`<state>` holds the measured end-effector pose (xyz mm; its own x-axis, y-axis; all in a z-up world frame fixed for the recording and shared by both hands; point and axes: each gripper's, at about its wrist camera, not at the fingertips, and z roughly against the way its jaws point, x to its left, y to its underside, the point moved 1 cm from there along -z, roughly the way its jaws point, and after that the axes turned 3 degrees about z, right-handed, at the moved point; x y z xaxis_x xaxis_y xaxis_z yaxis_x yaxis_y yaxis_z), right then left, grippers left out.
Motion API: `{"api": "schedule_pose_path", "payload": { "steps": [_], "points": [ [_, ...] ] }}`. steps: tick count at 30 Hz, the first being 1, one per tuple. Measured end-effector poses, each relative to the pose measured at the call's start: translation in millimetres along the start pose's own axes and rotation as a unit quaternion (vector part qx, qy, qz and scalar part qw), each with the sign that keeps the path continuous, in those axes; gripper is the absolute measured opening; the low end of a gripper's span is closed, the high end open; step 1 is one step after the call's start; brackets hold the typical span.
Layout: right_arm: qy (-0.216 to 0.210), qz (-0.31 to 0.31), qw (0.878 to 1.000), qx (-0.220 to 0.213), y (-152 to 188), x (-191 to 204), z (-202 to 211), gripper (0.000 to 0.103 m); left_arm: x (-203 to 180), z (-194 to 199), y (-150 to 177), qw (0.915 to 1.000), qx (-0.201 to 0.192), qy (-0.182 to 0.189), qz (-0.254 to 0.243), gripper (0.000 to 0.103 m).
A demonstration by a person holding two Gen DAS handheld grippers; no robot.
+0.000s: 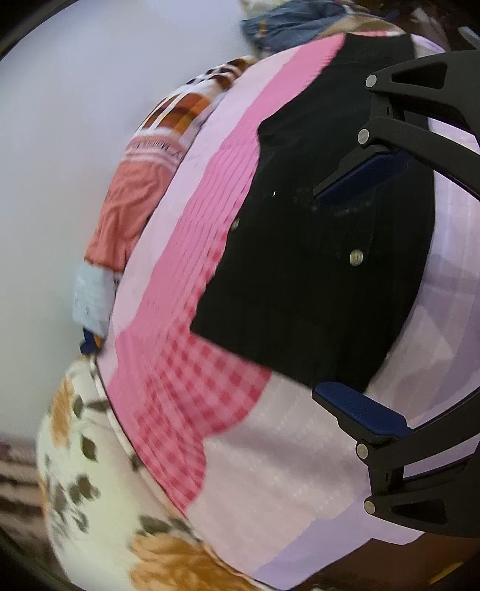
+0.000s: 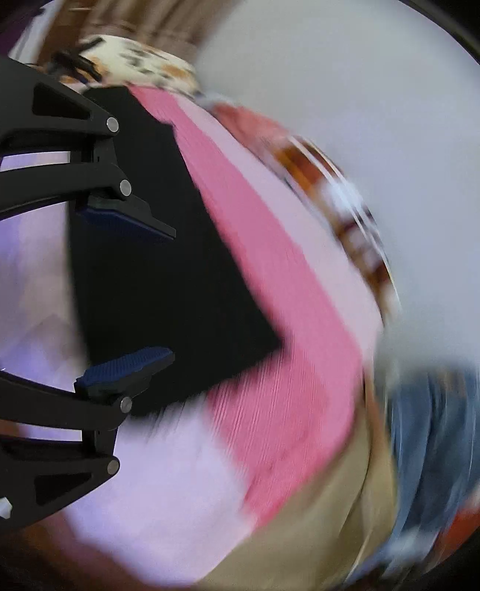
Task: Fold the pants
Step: 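Grasp the folded edge of the black trousers with the right gripper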
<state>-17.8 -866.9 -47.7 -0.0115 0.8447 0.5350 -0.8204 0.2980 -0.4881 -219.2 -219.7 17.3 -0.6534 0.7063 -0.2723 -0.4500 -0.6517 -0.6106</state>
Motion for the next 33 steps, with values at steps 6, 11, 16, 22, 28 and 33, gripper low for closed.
{"api": "schedule_pose_path", "payload": {
  "steps": [6,11,16,22,28,33],
  "points": [
    [-0.041,-0.081,0.996,-0.019,26.8,-45.3,-4.3,0.057,-15.1,-3.8,2.3,0.9999,0.007,0.005,-0.015,0.096],
    [-0.05,-0.14,0.988,-0.039,35.0,-76.0,-12.3,0.058,-16.4,3.2,2.3,0.9999,0.001,0.008,-0.015,0.096],
    [-0.103,-0.155,0.982,-0.037,35.1,-70.6,-25.0,0.058,-11.8,9.4,3.6,0.9998,-0.003,0.019,-0.006,0.096],
    [-0.1,-0.119,0.988,-0.009,35.9,-34.3,-53.2,0.028,2.3,3.8,5.9,0.9985,0.012,0.042,0.035,0.096],
    [-0.096,-0.134,0.986,0.007,36.8,-27.1,-66.1,0.013,9.8,3.9,7.6,0.9994,0.008,0.017,0.028,0.096],
    [-0.136,-0.179,0.974,0.002,35.0,-28.3,-69.4,0.042,8.6,4.9,4.8,0.9998,0.004,0.011,0.015,0.096]
  ]
}}
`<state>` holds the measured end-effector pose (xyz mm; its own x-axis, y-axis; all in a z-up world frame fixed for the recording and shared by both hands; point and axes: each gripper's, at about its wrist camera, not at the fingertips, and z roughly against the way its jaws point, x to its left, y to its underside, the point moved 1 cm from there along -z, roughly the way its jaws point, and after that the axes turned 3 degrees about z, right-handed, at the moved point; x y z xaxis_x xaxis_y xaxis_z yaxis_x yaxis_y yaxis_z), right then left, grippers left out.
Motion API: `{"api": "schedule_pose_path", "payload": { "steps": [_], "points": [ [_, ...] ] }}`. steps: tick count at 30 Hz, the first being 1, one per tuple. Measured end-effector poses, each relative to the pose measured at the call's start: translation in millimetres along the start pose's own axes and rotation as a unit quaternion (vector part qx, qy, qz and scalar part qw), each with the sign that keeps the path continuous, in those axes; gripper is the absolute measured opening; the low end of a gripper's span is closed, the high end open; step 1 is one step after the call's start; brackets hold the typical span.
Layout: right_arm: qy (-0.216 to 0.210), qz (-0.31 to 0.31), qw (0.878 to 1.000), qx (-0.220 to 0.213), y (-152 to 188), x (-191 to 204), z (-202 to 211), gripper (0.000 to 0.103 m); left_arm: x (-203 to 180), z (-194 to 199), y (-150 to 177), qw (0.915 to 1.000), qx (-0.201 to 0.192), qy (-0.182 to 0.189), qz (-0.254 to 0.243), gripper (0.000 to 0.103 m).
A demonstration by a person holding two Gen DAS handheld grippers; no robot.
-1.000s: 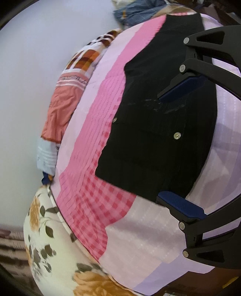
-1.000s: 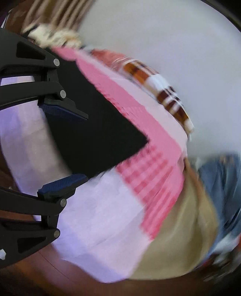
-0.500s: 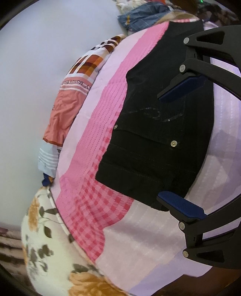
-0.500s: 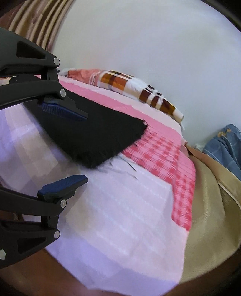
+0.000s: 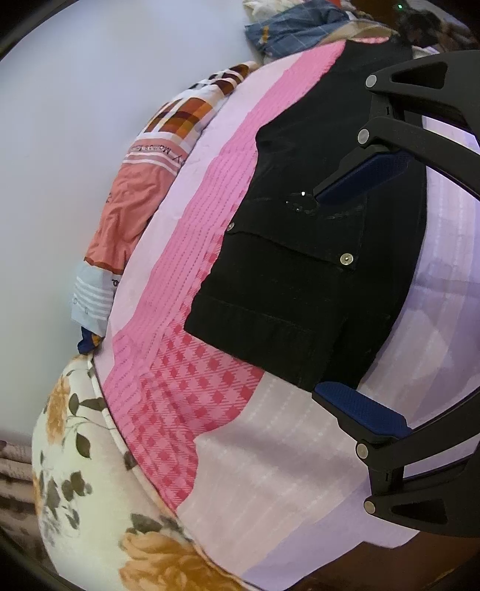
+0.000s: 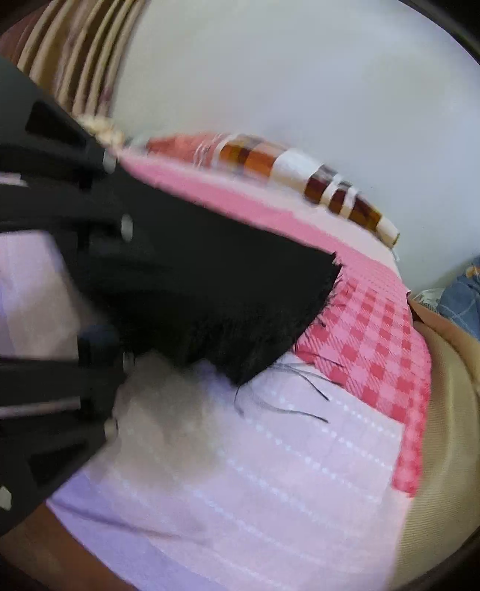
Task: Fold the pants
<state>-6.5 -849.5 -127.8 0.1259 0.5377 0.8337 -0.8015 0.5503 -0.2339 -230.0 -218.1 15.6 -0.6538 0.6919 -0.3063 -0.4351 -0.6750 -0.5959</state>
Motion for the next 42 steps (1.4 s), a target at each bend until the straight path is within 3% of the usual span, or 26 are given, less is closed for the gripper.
{"api": "schedule_pose_path", "payload": {
  "steps": [3,4,5,7,12,19,29,42],
  "points": [
    [0.03,0.018,0.999,0.006,-0.7,13.3,-5.7,0.045,-6.1,-0.9,-4.8,0.9996,0.003,-0.008,-0.026,0.096],
    [0.05,0.027,0.998,0.012,-0.9,17.2,-8.8,0.036,-7.9,-1.4,-7.3,0.9993,0.003,-0.015,-0.034,0.096],
    [0.072,0.034,0.997,0.021,-1.4,19.6,-13.2,0.013,-9.9,-1.5,-10.7,0.9987,0.002,-0.024,-0.046,0.096],
    [0.076,0.028,0.996,0.024,-0.5,18.5,-16.0,0.011,-14.9,1.4,-14.6,0.9965,-0.014,-0.049,-0.067,0.096],
    [0.071,0.025,0.997,0.015,0.9,21.3,-11.7,0.011,-32.7,8.2,-18.7,0.9775,-0.07,-0.149,-0.132,0.096],
    [0.066,0.028,0.997,0.009,-1.0,36.6,-9.4,0.011,-31.5,3.1,-18.1,0.9782,-0.057,-0.149,-0.133,0.096],
    [0.051,0.04,0.998,0.01,-0.4,63.9,-16.6,0.01,-35.6,2.2,-15.3,0.9728,-0.058,-0.17,-0.146,0.096],
    [-0.034,0.077,0.994,0.062,27.9,150.3,-60.8,0.01,-32.8,-5.5,-11.5,0.9731,-0.044,-0.17,-0.149,0.096]
  ]
}}
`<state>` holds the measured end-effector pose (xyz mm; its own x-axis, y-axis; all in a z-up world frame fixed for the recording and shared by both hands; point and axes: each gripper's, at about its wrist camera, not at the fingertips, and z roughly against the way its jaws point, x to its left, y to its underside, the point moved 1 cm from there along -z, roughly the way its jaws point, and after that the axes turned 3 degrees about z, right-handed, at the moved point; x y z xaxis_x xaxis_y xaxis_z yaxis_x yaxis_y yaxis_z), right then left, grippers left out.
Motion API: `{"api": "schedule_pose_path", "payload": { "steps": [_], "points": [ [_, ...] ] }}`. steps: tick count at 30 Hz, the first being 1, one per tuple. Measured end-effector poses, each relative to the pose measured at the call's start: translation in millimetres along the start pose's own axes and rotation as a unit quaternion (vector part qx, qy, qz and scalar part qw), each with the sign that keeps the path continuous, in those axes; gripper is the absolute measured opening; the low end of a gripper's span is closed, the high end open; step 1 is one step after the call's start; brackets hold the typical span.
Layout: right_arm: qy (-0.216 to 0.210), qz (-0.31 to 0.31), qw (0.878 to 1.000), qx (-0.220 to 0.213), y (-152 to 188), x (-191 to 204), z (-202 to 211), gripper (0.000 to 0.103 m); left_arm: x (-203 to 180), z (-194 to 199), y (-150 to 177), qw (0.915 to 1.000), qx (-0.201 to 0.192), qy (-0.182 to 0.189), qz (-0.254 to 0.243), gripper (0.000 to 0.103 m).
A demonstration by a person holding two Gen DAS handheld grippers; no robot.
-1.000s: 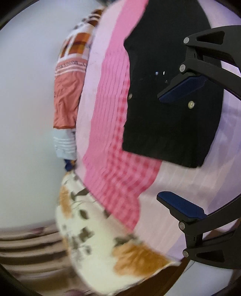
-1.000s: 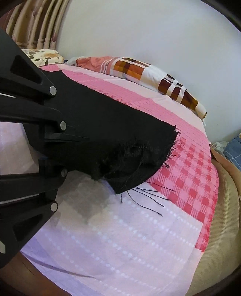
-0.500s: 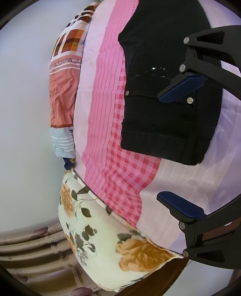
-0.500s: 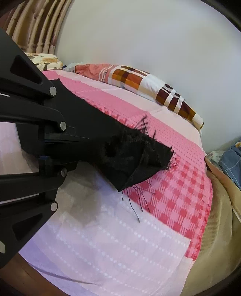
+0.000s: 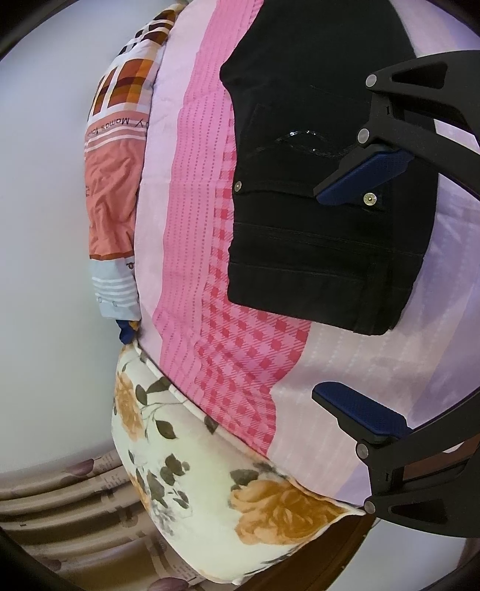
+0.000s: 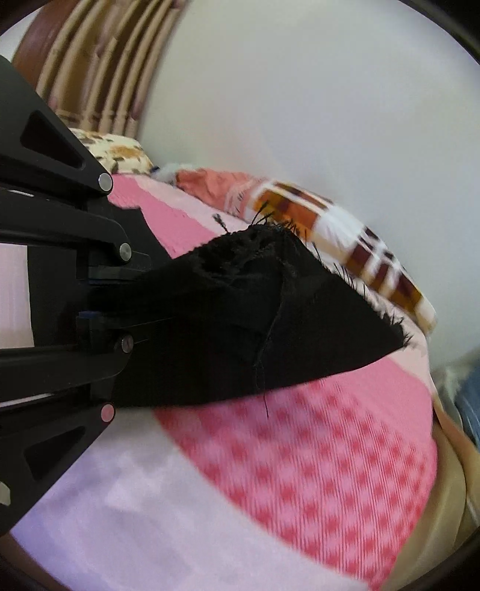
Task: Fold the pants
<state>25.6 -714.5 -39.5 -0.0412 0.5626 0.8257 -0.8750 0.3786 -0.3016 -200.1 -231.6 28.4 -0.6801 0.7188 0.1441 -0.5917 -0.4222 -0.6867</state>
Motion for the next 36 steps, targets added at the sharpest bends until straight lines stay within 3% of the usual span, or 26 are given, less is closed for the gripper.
{"api": "schedule_pose_path", "payload": {
  "steps": [8,14,27,36],
  "points": [
    [-0.057,0.033,0.995,0.07,27.7,62.1,-67.4,0.01,2.9,-3.3,0.8,1.0,0.006,0.002,0.002,0.096],
    [-0.075,0.04,0.988,0.128,59.1,86.5,-114.7,0.01,6.4,-7.0,2.2,0.9998,0.015,0.009,0.006,0.096],
    [-0.072,0.066,0.975,0.198,113.7,107.5,-153.8,0.01,-1.4,-14.6,6.1,0.9994,0.031,0.013,-0.007,0.096],
    [-0.019,0.145,0.966,0.213,136.8,108.2,-154.6,0.01,-1.8,-16.5,6.7,0.9992,0.034,0.017,-0.005,0.096]
  ]
}}
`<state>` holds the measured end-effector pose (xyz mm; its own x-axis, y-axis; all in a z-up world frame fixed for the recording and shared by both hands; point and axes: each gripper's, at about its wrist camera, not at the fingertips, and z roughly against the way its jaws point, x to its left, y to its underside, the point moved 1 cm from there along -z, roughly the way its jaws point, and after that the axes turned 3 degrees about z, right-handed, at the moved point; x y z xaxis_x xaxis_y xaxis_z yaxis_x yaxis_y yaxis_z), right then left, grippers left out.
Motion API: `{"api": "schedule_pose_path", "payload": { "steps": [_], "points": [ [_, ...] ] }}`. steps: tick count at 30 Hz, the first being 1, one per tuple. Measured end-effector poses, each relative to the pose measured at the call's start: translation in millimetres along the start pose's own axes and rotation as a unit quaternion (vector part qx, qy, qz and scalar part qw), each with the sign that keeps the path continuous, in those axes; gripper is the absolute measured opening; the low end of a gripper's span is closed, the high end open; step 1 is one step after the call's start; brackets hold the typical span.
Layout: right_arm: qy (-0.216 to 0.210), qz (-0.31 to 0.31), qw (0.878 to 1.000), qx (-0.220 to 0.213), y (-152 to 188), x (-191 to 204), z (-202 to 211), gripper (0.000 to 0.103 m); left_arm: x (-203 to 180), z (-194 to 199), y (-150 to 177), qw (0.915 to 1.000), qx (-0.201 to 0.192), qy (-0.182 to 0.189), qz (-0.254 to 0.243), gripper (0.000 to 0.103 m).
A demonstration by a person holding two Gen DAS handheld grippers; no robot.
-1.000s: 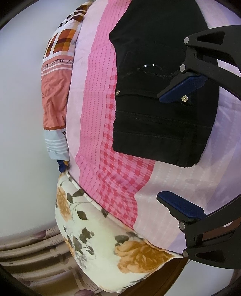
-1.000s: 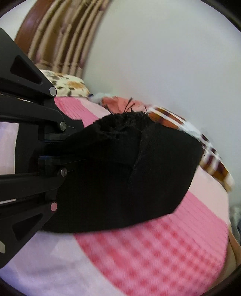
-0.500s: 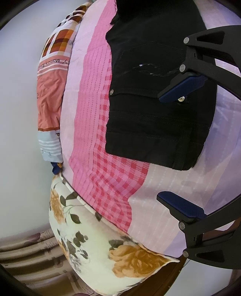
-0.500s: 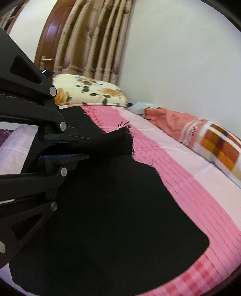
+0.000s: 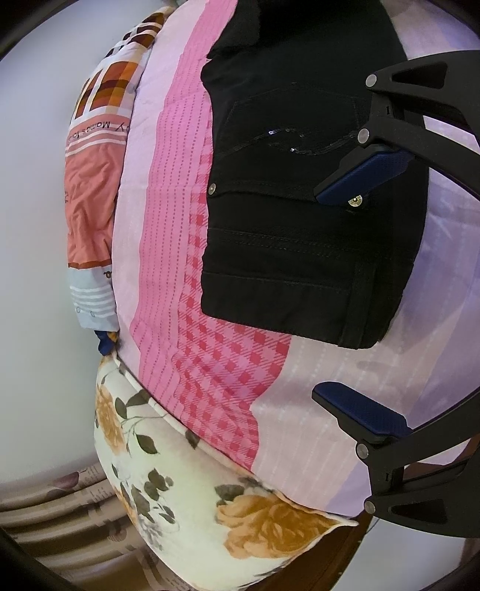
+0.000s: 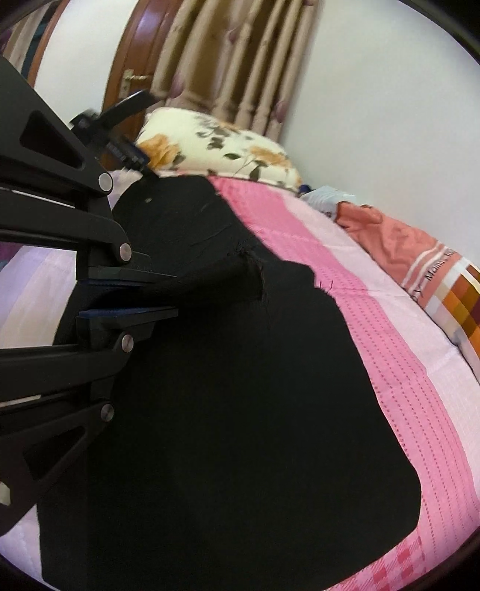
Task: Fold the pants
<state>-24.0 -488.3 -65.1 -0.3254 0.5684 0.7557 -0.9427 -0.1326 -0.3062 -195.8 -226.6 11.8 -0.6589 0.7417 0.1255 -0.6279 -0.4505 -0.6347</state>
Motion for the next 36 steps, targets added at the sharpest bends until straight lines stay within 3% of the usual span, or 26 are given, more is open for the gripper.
{"api": "schedule_pose_path", "payload": {
  "steps": [13,17,20,22,23,26,27,32,36],
  "points": [
    [0.045,0.079,0.995,0.029,24.1,12.5,-8.6,0.011,-12.8,1.6,3.6,0.9997,0.005,0.004,-0.024,0.096],
    [0.042,0.094,0.994,0.037,27.2,17.5,-12.5,0.017,-13.6,2.7,3.2,0.9997,0.003,0.007,-0.025,0.096],
    [0.018,0.091,0.995,0.043,29.5,18.9,-13.8,0.032,-13.4,0.9,3.5,0.9996,0.007,0.008,-0.025,0.096],
    [-0.003,0.09,0.995,0.045,30.6,20.8,-13.7,0.037,-13.6,0.5,3.7,0.9996,0.009,0.009,-0.025,0.096],
    [-0.024,0.083,0.995,0.051,30.9,20.4,-14.1,0.042,-13.6,0.3,3.5,0.9996,0.01,0.01,-0.025,0.096],
    [-0.122,0.028,0.99,0.065,30.5,9.3,-13.0,0.043,-14.3,0.1,3.6,0.9996,0.011,0.011,-0.026,0.096],
    [-0.133,0.018,0.989,0.06,29.0,6.3,-10.5,0.043,-14.5,0.3,3.7,0.9995,0.011,0.011,-0.026,0.096],
    [-0.144,-0.019,0.989,0.004,14.6,-18.5,21.5,0.044,-15.8,0.5,4.3,0.9995,0.011,0.016,-0.026,0.096],
    [-0.131,-0.005,0.991,-0.001,15.2,-22.6,32.4,0.044,-21.7,1.6,5.5,0.9991,0.012,0.024,-0.032,0.096]
  ]
}}
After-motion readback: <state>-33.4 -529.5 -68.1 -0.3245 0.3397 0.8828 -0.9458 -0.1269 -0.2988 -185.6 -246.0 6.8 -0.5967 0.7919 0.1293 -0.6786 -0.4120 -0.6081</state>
